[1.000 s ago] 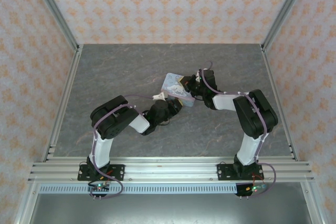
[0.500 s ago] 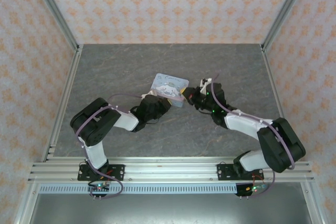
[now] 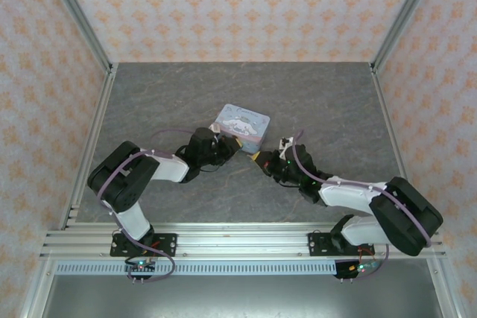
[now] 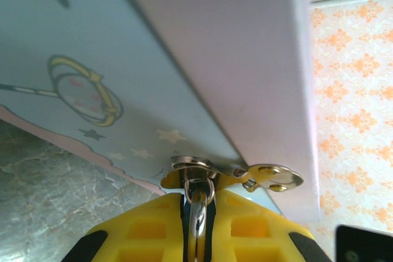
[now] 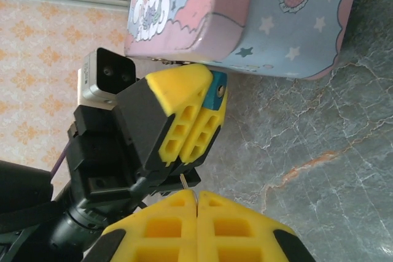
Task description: Unlock a padlock with a key
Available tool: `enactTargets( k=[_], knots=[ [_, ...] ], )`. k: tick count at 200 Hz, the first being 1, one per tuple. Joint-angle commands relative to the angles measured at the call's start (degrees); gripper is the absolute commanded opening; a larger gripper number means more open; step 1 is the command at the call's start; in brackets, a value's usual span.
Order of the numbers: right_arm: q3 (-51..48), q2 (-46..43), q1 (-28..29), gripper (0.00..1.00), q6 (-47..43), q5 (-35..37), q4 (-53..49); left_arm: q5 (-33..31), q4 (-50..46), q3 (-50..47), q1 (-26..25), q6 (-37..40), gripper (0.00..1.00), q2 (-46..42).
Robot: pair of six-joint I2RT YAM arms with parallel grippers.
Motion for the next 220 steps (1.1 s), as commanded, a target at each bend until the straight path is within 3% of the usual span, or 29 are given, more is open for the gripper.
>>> enactTargets(
  k=[1, 73, 220],
  knots=[
    [-0.82, 1.80, 0.36, 0.00, 1.49, 3.02, 5.55, 3.78, 0.91, -0.44, 0.57, -1.58, 0.00, -2.71],
    [-0.05, 8.56, 0.53, 0.00, 4.25, 3.54, 12.25, 4.24, 2.66, -1.06, 0.55, -6.65, 0.00, -4.22],
    [2.23, 9.66, 0.80, 0.00, 4.80, 4.73, 12.26, 5.31, 9.61, -2.26, 0.56, -14.12, 0.00, -2.43]
  ],
)
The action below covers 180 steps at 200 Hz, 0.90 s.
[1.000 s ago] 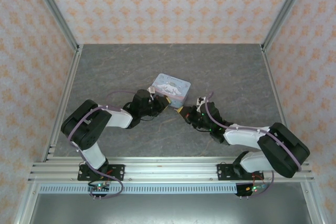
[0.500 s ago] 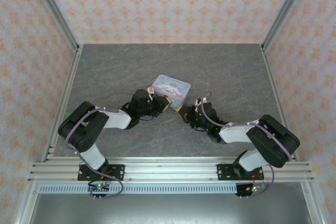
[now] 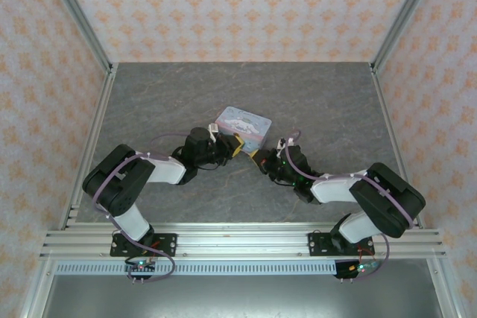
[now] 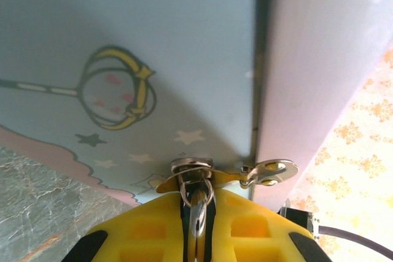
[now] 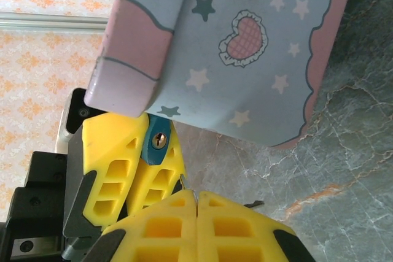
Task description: Unlock a padlock with a key
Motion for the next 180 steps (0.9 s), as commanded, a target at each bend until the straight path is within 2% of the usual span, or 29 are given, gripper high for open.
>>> enactTargets(
  k=[1, 180],
  knots=[
    [2.03, 0.81, 0.29, 0.00, 0.34, 1.56, 2.14, 1.17, 4.26, -0.42, 0.25, -1.01, 0.00, -0.05],
    [4.58, 2.66, 0.29, 0.00, -0.46, 2.00, 0.69, 1.00, 4.03, -1.31, 0.14, -0.87, 0.00, -1.27]
  ],
)
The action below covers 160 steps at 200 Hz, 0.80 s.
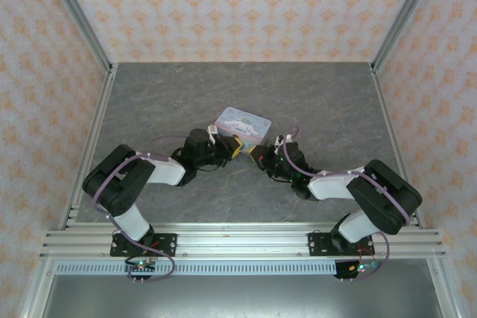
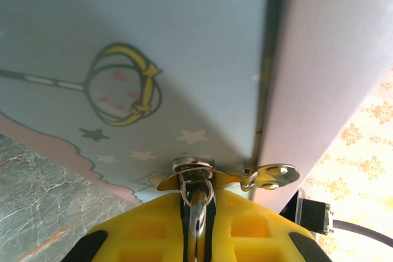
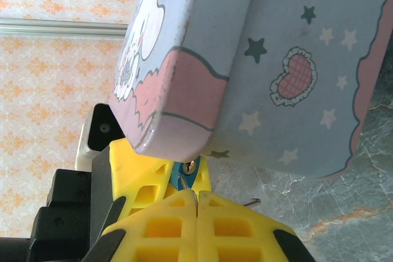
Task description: Unlock a padlock with a key
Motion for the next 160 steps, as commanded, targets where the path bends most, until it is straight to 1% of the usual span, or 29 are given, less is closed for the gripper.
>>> enactTargets(
  k=[1, 65, 160],
  knots=[
    [1.96, 0.92, 0.29, 0.00, -0.60, 1.17, 0.54, 0.93, 3.33, -0.28, 0.18, -0.24, 0.00, -1.30],
    [1.96, 1.57, 0.30, 0.00, -0.54, 1.21, 0.83, 0.66, 2.11, -0.15, 0.16, -0.24, 0.00, -3.36],
    [3.29, 0.69, 0.29, 0.00, -0.85, 0.98, -0.49, 0.35, 1.22, -0.10, -0.38, 0.61, 0.00, -2.97]
  ],
)
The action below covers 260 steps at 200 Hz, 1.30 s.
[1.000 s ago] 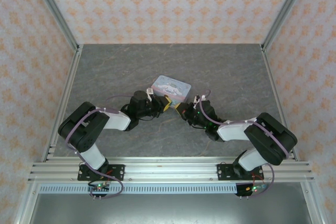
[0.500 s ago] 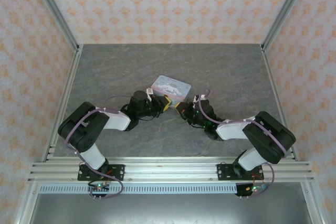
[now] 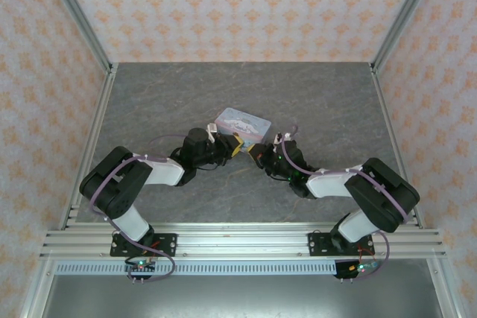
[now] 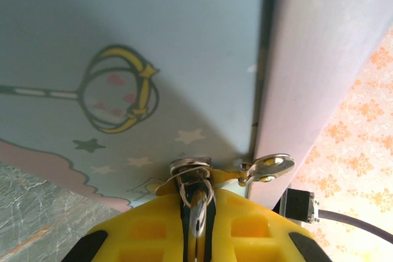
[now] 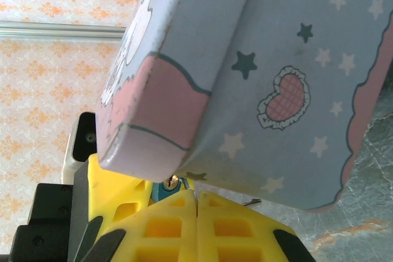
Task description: Unlock a padlock with a key
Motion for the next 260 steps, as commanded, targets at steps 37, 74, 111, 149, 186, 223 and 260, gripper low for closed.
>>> enactTargets(
  k=[37, 74, 111, 149, 186, 223, 260],
  knots=[
    [2.05, -1.03, 0.29, 0.00, -1.19, 0.84, -0.53, 0.31, 1.33, 0.46, -0.72, 1.27, 0.00, -0.66],
    [2.17, -1.78, 0.29, 0.00, -1.45, 0.92, -1.35, -0.37, 1.11, 0.55, -1.04, 1.73, 0.00, -0.11],
    [1.95, -2.76, 0.29, 0.00, -2.08, 1.12, -2.62, -0.83, 1.05, 0.58, -1.37, 2.09, 0.00, 0.43],
    [1.78, -3.26, 0.29, 0.00, -2.44, 1.28, -3.32, -1.03, 0.61, 0.84, -1.65, 2.57, 0.00, 0.64],
    [1.66, -3.50, 0.29, 0.00, -2.54, 1.28, -3.38, -1.36, -0.19, 0.93, -1.68, 3.01, 0.00, 0.59],
    [1.59, -3.95, 0.30, 0.00, -2.78, 1.19, -3.91, -1.58, -0.48, 0.99, -1.76, 3.44, 0.00, 0.71],
    [1.59, -4.37, 0.29, 0.00, -2.97, 1.19, -4.39, -2.14, -0.93, 1.02, -1.93, 3.71, 0.00, 0.72]
  ],
)
